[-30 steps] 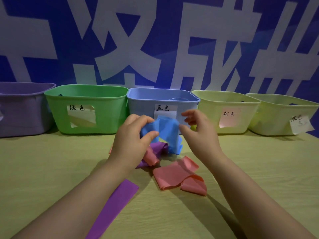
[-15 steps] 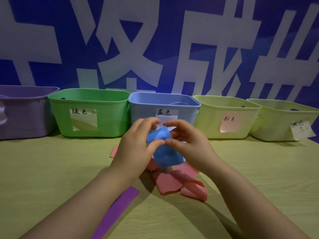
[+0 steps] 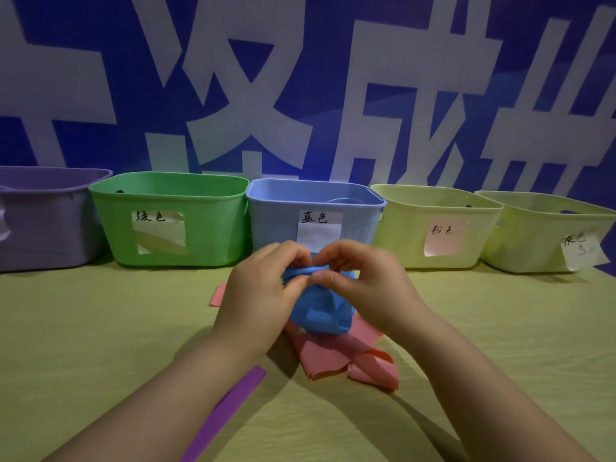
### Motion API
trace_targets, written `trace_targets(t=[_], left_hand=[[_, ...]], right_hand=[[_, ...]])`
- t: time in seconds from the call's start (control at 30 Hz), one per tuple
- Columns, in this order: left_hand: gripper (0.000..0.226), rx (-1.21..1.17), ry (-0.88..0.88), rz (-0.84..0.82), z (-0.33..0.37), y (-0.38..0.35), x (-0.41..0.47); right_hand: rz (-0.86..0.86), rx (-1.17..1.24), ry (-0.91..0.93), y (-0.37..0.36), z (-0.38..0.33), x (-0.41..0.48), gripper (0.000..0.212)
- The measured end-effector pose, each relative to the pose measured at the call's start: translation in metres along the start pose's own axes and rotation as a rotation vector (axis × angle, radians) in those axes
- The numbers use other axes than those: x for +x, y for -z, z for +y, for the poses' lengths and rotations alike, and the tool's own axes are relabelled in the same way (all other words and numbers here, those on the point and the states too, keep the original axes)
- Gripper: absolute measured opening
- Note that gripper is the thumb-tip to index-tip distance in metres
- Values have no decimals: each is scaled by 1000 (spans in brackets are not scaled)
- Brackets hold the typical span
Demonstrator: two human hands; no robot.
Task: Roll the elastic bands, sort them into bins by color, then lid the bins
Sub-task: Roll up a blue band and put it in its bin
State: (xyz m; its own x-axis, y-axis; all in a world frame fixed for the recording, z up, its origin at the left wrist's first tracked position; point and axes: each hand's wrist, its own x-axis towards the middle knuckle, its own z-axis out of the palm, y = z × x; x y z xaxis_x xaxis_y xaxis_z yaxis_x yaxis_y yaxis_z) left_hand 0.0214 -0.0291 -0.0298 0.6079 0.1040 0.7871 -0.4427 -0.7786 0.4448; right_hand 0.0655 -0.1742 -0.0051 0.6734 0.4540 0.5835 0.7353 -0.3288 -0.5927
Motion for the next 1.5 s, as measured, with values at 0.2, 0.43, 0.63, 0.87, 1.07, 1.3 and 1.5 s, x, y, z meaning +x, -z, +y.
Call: trace_targets(t=[0.2, 0.43, 0.63, 0.87, 1.07, 1.3, 1.5], left_hand=[[8, 39, -15, -15, -2, -1, 0], [15, 90, -72, -31, -1, 0, 0], [27, 146, -131, -51, -5, -1, -1], [32, 266, -218, -87, -9, -3, 0], [32, 296, -274, -117, -9, -3, 0], [29, 295, -263, -91, -4, -3, 0], [26, 266, -233, -97, -4, -4, -2]], right_hand=[[-26, -204, 116, 6, -5, 0, 9], [-81, -251, 56, 10, -5, 0, 7], [-173, -308, -30, 14, -4, -1, 12], [-248, -357, -50, 15, 0, -2, 25], [-196, -130, -100, 16, -3, -1, 4], [-258, 151, -259, 16, -2, -1, 7], [-241, 75, -231, 13, -1, -2, 11]])
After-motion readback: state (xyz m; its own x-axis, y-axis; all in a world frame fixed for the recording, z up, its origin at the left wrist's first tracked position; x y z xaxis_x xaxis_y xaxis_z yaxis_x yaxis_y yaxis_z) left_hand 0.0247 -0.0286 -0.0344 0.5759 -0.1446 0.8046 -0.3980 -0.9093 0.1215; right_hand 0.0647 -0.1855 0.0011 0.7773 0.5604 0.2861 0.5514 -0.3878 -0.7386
